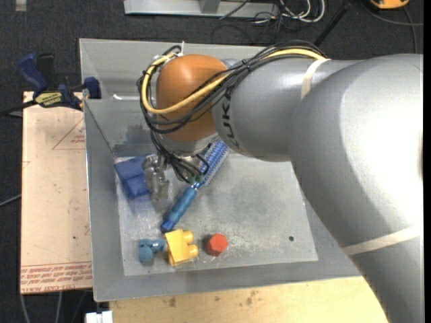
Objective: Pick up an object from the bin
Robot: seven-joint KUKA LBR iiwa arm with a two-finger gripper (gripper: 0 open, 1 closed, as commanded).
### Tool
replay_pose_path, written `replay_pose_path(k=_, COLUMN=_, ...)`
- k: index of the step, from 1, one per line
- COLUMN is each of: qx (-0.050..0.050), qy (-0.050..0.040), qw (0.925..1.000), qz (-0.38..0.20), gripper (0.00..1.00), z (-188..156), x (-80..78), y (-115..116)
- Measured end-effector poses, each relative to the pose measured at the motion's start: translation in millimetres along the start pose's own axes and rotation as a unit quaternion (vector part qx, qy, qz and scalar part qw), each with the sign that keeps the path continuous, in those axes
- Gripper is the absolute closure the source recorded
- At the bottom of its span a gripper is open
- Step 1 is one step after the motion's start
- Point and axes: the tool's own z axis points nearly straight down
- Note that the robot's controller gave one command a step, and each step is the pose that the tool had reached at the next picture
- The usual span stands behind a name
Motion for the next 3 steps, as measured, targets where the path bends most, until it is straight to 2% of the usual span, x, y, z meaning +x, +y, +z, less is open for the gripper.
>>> replay_pose_path(k=1, qx=0.000, qy=-0.0036, qw=0.9999, qz=0.014, gripper=1.00, z=-28, x=-37.4, y=32)
replay_pose_path(k=2, qx=0.000, qy=-0.0041, qw=0.9998, qz=0.021, gripper=1.00, z=-79, x=-36.5, y=38)
replay_pose_path(k=3, qx=0.000, qy=-0.0001, qw=0.9897, qz=-0.143, gripper=1.00, z=-82, x=-10.8, y=39)
